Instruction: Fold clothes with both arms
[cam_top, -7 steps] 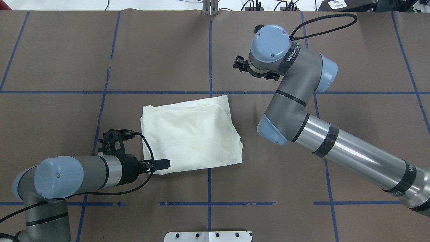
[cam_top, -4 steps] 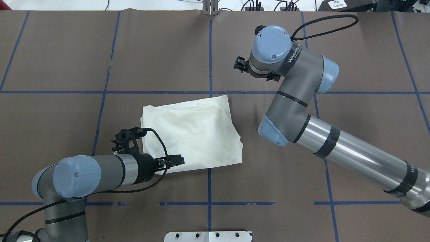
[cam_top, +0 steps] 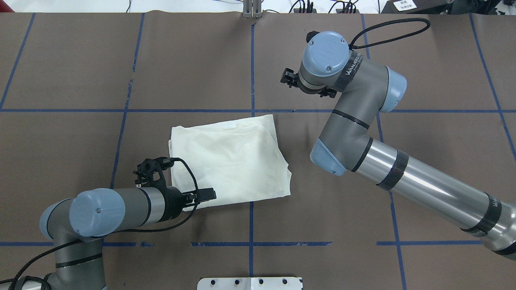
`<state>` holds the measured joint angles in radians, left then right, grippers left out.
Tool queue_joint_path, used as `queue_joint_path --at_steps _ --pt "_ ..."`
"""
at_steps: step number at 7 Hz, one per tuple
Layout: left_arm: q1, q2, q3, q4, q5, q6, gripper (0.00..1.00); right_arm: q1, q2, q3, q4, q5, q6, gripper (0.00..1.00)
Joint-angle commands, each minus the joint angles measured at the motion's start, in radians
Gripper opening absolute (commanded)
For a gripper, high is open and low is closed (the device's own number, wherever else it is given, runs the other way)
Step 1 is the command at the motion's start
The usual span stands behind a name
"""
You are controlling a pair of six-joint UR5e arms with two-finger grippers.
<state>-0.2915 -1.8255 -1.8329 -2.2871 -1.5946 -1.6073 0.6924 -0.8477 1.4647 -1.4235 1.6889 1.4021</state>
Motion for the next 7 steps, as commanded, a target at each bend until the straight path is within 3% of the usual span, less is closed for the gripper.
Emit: queue_joint_path --at_steps 1,5,6,7 --pt "0.003 0.011 0.015 0.0 -0.002 0.0 0.99 -0.002 -0.001 0.0 0.0 0.0 0.0 1.0" --pt "-0.004 0.012 -0.023 0.012 -0.008 0.006 0.99 -0.002 -0.002 0.006 0.0 0.002 -0.006 1.0" --pt "-0.008 0.026 -0.084 0.052 -0.051 0.054 0.99 -0.002 -0.037 0.053 -0.003 0.026 -0.021 1.0" --pt "-0.017 0.029 -0.154 0.172 -0.065 0.113 0.99 0.037 -0.072 0.118 -0.018 0.122 -0.126 1.0"
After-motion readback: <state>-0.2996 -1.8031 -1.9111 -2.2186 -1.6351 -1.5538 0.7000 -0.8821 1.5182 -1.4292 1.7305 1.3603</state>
